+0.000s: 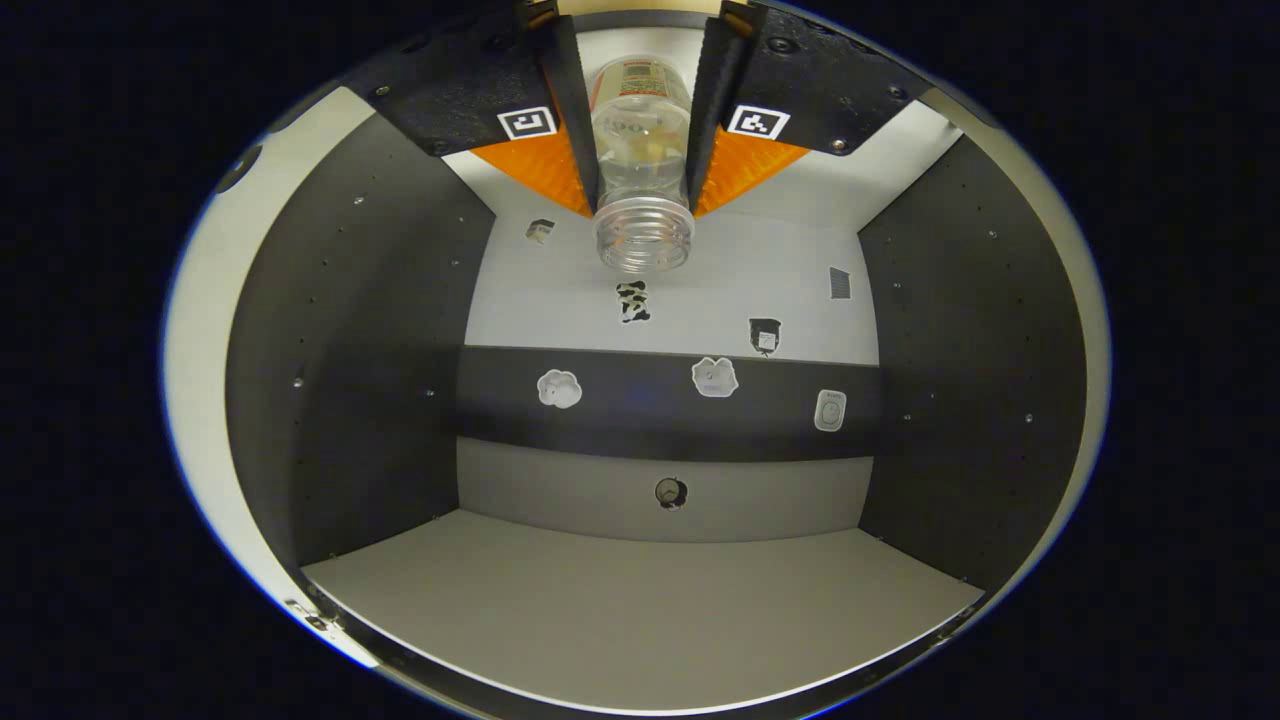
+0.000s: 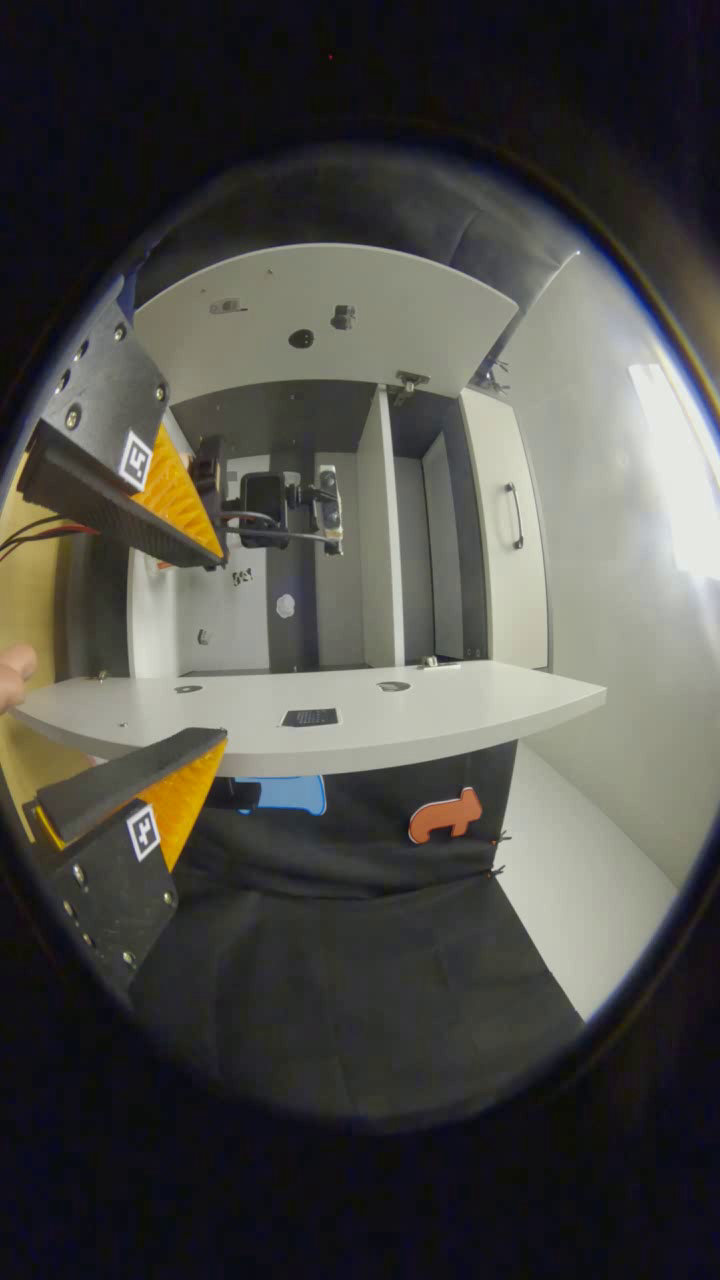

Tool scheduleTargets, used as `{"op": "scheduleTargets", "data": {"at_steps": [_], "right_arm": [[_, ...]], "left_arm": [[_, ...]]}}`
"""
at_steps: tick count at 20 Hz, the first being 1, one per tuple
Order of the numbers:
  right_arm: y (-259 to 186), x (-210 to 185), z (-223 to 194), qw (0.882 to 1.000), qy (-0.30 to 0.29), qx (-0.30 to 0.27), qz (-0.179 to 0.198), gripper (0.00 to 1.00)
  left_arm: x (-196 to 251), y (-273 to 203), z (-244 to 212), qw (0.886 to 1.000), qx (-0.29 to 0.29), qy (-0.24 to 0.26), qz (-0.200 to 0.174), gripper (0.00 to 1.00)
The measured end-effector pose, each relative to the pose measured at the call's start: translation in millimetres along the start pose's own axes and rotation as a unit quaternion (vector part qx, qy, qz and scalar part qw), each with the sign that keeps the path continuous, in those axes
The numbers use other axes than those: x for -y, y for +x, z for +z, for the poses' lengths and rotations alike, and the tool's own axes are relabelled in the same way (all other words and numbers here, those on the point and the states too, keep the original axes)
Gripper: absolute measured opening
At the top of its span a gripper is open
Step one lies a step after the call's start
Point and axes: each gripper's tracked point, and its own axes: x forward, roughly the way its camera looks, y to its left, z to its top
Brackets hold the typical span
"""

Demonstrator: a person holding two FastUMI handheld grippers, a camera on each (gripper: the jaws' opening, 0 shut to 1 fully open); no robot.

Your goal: Grasp the bottle in the cabinet with the left hand and place it on the coaster, then close the right door with the right hand and the left door with the left hand.

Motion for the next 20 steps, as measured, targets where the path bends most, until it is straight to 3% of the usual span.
{"op": "scheduleTargets", "data": {"at_steps": [10, 15, 20], "right_arm": [[-8.5, -4.2, 9.5, 0.999, -0.003, 0.016, 0.034, 0.98], [-15.9, 2.0, 19.0, 0.999, -0.007, 0.029, 0.037, 0.98], [-21.7, 10.7, 28.9, 0.998, -0.013, 0.045, 0.03, 0.98]], "left_arm": [[6.4, -135.3, -14.7, 0.997, 0.025, -0.015, -0.078, 0.48], [11.7, -187.4, -59.2, 0.993, 0.023, 0.021, -0.115, 0.48], [8.1, -221.0, -132.3, 0.99, -0.016, -0.003, -0.141, 0.48]]}}
